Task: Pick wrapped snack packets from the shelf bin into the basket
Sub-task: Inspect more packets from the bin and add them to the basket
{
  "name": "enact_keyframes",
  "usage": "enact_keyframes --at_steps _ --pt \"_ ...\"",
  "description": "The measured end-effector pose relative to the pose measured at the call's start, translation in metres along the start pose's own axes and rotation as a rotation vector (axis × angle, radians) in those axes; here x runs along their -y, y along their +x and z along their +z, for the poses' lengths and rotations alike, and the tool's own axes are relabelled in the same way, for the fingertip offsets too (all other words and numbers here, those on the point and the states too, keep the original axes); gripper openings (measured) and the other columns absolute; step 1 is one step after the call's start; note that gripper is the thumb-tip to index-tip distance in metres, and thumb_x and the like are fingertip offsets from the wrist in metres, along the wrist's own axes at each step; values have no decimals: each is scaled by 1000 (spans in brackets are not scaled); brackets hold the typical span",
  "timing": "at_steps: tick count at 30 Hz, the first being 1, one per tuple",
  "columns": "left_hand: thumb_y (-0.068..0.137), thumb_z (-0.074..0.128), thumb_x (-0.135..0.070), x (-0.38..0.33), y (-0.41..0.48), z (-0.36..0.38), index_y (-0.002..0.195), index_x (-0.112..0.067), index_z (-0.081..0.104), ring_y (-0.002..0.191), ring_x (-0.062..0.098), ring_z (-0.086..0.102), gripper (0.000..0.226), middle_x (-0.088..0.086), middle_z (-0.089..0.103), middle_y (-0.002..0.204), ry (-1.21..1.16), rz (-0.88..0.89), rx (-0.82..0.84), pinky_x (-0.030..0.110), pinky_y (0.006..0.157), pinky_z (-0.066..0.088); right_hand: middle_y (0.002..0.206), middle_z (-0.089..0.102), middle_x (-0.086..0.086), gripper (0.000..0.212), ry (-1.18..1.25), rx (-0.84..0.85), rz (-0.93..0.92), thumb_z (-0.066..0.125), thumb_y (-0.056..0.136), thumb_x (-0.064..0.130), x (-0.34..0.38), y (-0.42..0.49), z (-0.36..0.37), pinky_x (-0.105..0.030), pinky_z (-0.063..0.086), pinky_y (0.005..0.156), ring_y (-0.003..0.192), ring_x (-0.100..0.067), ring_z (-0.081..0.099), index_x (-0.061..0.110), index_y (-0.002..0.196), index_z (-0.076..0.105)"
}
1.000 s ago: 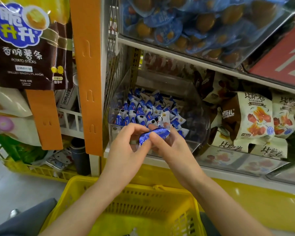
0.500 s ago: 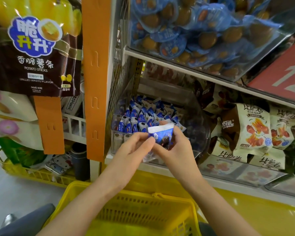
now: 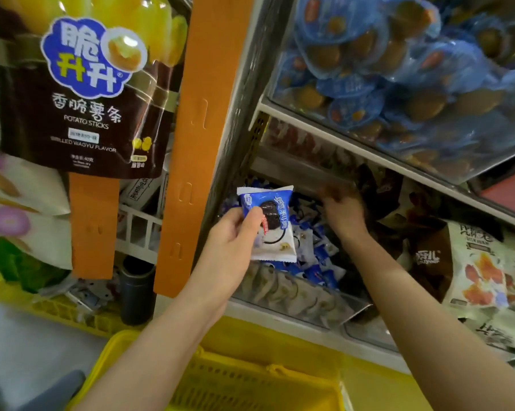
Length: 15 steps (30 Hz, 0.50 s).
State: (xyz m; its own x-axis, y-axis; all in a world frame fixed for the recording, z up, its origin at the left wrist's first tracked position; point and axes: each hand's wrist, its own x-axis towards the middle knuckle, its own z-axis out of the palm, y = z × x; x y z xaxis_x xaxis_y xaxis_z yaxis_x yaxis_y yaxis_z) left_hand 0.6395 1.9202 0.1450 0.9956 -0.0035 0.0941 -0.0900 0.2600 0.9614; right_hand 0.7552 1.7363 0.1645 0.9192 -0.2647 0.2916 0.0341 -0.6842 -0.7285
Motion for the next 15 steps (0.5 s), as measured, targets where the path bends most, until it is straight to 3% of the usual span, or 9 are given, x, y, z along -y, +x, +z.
enact_keyframes --at_steps 2,4,7,10,11,15 --pt "95 40 -39 -1 7 3 99 -6 55 84 14 59 37 20 62 103 -16 -14 9 28 84 46 98 55 -11 29 -140 17 33 41 99 25 -20 26 14 -13 30 59 71 -10 45 6 114 56" --pt "95 39 -40 0 14 5 100 0 52 92 29 58 42 25 59 105 -39 -5 9 39 91 45 112 57 -21 29 -193 23 78 42 99 21 -34 45 24 -21 33 71 88 -22 51 1 114 55" --pt "93 40 -43 4 24 6 101 -14 57 85 11 61 34 4 65 93 -67 -3 24 24 77 46 122 54 -22 31 -293 39 136 41 99 19 -44 63 36 -30 37 87 111 -32 51 -2 117 54" --pt "91 40 -44 7 32 5 91 -24 56 66 -10 59 26 -23 62 66 -103 7 30 9 61 44 120 56 -21 29 -332 85 197 43 98 19 -49 72 43 -27 33 79 110 -33 52 -1 112 57" --pt "91 40 -44 8 34 5 89 -25 55 64 -11 57 25 -24 60 63 -108 11 23 8 59 44 119 57 -21 27 -346 106 207 45 97 19 -50 74 44 -26 33 78 109 -33 53 -1 110 58" --pt "91 41 -43 12 38 6 92 -23 57 80 -1 62 26 -12 64 82 -117 -3 16 16 70 46 109 62 -19 22 -382 181 210 55 93 24 -50 81 42 -26 36 72 94 -28 57 4 95 61"
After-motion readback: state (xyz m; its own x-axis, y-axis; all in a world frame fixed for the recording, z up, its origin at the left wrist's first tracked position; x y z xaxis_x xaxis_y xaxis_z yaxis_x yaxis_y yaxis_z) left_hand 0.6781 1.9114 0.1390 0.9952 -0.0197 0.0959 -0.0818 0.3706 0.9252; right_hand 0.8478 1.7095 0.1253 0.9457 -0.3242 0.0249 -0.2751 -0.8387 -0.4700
